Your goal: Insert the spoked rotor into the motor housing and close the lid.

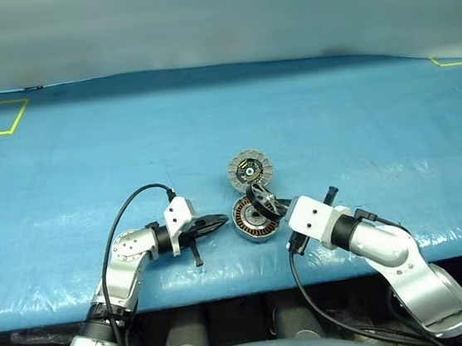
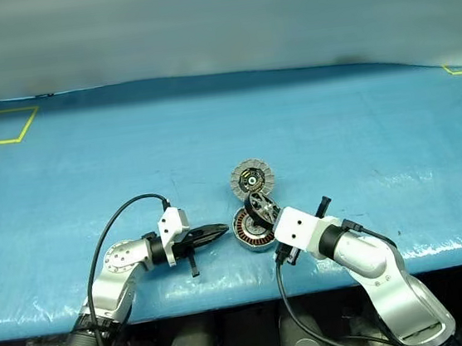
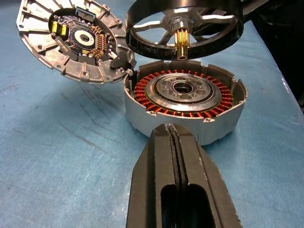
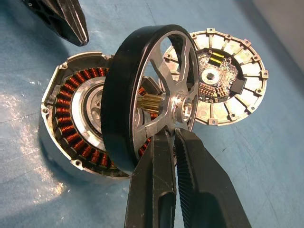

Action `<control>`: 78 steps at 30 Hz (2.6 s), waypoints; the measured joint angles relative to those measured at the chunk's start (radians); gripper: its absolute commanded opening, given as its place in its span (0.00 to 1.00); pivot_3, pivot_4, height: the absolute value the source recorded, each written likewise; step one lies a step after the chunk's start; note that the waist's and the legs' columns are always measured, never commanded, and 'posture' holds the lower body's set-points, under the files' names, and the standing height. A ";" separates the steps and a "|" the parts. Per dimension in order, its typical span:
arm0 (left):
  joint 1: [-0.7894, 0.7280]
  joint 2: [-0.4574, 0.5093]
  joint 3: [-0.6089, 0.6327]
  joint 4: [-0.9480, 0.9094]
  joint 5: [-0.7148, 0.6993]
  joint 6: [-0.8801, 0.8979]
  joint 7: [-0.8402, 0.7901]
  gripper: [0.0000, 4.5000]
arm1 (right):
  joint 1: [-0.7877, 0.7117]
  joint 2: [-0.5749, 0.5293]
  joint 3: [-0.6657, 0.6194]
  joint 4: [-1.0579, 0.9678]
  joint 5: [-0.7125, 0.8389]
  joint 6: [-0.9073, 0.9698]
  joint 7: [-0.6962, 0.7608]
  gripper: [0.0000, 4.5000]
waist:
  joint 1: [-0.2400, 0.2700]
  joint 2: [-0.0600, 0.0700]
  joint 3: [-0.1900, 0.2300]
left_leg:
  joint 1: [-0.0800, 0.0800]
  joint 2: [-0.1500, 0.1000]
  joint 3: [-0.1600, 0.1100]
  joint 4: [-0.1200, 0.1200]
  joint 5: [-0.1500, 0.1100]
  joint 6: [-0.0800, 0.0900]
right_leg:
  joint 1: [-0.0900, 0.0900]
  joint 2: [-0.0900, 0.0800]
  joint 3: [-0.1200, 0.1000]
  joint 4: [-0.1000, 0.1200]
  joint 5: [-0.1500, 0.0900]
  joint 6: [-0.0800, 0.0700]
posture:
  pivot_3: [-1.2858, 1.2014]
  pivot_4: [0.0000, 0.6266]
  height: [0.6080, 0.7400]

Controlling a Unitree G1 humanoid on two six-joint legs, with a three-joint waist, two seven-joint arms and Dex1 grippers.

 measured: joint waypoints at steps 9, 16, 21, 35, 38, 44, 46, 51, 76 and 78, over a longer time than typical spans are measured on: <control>0.000 -0.001 -0.001 0.000 0.001 0.000 0.005 0.00 | -0.003 -0.003 0.032 0.002 -0.035 -0.006 0.017 0.03 | 0.000 0.000 0.000 | 0.000 0.000 0.000 0.000 0.000 0.000 | 0.000 0.000 0.000 0.000 0.000 0.000 | 0.52 0.24 1.00; 0.001 -0.002 -0.001 0.000 0.003 0.000 0.014 0.00 | -0.022 0.006 0.043 0.007 -0.042 0.007 0.032 0.13 | 0.000 0.000 0.000 | 0.000 0.000 0.000 0.000 0.000 0.000 | 0.000 0.000 0.000 0.000 0.000 0.000 | 0.52 0.24 1.00; 0.003 -0.002 -0.001 0.000 0.007 0.000 0.028 0.00 | -0.026 0.011 0.061 0.009 -0.049 0.018 0.039 0.46 | 0.000 0.000 0.000 | 0.000 0.000 0.000 0.000 0.000 0.000 | 0.000 0.000 0.000 0.000 0.000 0.000 | 0.52 0.24 1.00; 0.010 -0.010 0.001 0.000 0.008 -0.005 0.056 0.00 | -0.061 0.102 0.023 0.021 0.068 0.022 0.045 0.34 | 0.000 0.000 0.000 | 0.001 0.000 0.000 0.001 0.000 0.000 | 0.001 0.000 0.000 0.000 0.000 0.000 | 0.52 0.24 1.00; 0.010 -0.026 0.002 0.000 0.011 -0.009 0.085 0.00 | -0.074 0.117 0.032 0.092 0.069 0.012 0.037 0.13 | -0.001 0.000 0.000 | 0.001 0.000 0.000 0.001 0.000 0.000 | 0.002 0.000 0.000 0.000 0.000 0.000 | 0.52 0.24 1.00; -0.001 -0.036 0.027 0.010 0.039 -0.012 0.176 0.00 | -0.101 0.138 0.074 0.184 0.066 -0.030 0.036 0.06 | -0.001 0.000 0.000 | 0.001 0.000 0.000 0.001 0.000 0.000 | 0.002 0.000 0.000 0.001 0.000 0.000 | 0.52 0.24 1.00; -0.004 -0.038 0.034 0.017 0.039 -0.010 0.193 0.00 | -0.107 0.145 0.081 0.200 0.065 -0.042 0.035 0.01 | -0.001 0.000 0.000 | 0.002 0.000 0.000 0.001 0.000 0.000 | 0.002 0.000 0.000 0.001 0.000 0.000 | 0.52 0.24 1.00; -0.013 -0.044 0.043 0.029 0.046 -0.008 0.232 0.00 | -0.106 0.152 0.084 0.206 0.063 -0.055 0.029 0.01 | -0.001 0.000 0.000 | 0.002 0.000 0.000 0.001 0.000 0.000 | 0.003 0.000 0.000 0.001 0.000 0.000 | 0.52 0.24 1.00; 0.033 -0.079 0.036 0.014 -0.019 0.008 0.158 0.00 | -0.706 0.279 -0.211 0.960 0.407 0.065 0.265 0.01 | -0.014 0.001 0.001 | 0.001 -0.001 -0.002 -0.001 0.000 0.001 | 0.003 0.001 0.000 0.000 0.004 -0.002 | 0.52 0.24 1.00; 0.047 -0.078 0.038 0.006 -0.019 0.008 0.165 0.00 | -0.721 0.278 -0.211 0.962 0.446 0.065 0.328 0.01 | -0.016 0.001 0.001 | 0.001 -0.001 -0.002 -0.001 0.000 0.001 | 0.003 0.001 0.000 0.000 0.005 -0.001 | 0.52 0.24 1.00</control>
